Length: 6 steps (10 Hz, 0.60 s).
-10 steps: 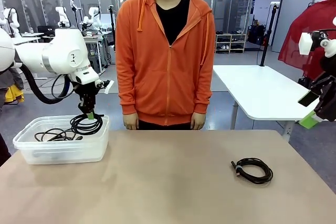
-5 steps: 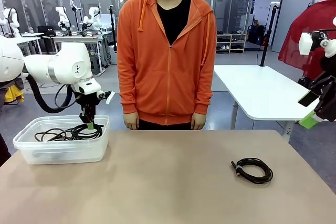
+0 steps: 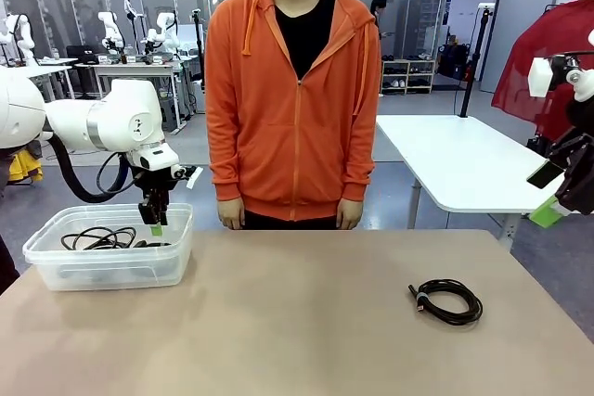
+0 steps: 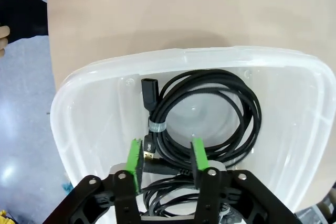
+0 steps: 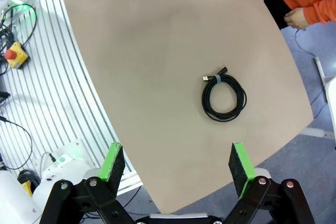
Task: Organize and store the cables.
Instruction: Place the USB Extension Cable into the Organizing box.
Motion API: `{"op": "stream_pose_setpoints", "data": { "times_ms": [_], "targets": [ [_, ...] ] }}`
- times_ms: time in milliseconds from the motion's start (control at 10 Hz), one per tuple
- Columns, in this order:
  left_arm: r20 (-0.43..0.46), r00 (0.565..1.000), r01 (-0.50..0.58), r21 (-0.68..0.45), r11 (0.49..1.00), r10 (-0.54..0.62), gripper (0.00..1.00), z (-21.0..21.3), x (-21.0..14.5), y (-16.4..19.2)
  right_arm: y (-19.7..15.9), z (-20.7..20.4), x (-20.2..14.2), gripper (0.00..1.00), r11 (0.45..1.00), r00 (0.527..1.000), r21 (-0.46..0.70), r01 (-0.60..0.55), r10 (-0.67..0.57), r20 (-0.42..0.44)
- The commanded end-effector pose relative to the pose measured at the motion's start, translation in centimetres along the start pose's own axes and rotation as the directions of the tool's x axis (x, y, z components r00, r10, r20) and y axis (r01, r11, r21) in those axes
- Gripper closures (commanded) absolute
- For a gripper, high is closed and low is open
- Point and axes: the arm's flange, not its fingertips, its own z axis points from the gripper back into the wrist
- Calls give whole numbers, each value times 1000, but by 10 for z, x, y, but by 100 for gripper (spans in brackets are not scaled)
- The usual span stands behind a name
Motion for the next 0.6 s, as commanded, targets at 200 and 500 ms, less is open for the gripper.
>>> {"op": "stream_pose_setpoints", "data": {
  "times_ms": [200, 500],
  "targets": [
    [-1, 1000, -5, 3, 1000, 5, 0, 13, -1, -2, 0, 1, 2, 0, 1000, 1000, 1, 9, -9, -6],
    [-48, 997, -52, -7, 999, 52, 8, 21, -2, -10, 0, 1, 2, 0, 1000, 1000, 1, 9, -9, -6]
  ]
}}
